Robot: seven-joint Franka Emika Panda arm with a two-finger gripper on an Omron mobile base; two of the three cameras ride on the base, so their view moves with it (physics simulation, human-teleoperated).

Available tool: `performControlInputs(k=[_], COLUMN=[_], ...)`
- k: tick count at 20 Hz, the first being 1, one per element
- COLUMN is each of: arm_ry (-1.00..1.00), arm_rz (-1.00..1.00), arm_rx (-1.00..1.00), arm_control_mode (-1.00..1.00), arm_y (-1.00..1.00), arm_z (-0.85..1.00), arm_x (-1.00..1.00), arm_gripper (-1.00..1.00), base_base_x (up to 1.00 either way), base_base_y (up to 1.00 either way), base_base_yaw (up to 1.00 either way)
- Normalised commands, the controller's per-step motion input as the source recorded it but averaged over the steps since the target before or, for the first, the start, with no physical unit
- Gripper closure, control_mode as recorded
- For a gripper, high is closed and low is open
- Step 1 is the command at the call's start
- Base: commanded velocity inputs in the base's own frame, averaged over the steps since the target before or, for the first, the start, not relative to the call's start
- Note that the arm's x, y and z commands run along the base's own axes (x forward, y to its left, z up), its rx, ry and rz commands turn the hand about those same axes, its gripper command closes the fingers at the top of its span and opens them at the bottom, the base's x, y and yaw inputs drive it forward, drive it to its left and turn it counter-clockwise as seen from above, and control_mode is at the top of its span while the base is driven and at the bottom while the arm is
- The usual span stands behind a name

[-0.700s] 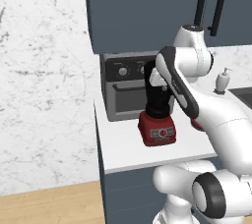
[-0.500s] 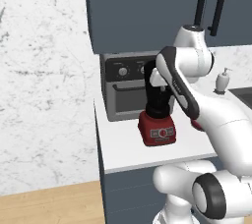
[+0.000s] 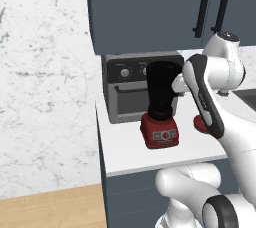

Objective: Close the lid blender by securely placing the lid on top.

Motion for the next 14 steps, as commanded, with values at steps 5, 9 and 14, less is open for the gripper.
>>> performControlInputs(k=[5, 9, 14], arm_ry=[-0.04, -0.01, 0.0], arm_rz=[0.0, 0.0, 0.0], arm_rx=[0.04, 0.01, -0.02], arm_control_mode=[-1.0, -1.0, -1.0], arm_y=[-0.76, -0.68, -0.43], arm_z=[-0.19, -0.16, -0.12], arm_x=[-0.16, -0.03, -0.12], arm_gripper=[-1.0, -1.0, -1.0], base_base_x=[0.0, 0.0, 0.0], base_base_y=[0.0, 0.0, 0.0], base_base_yaw=[0.0, 0.0, 0.0])
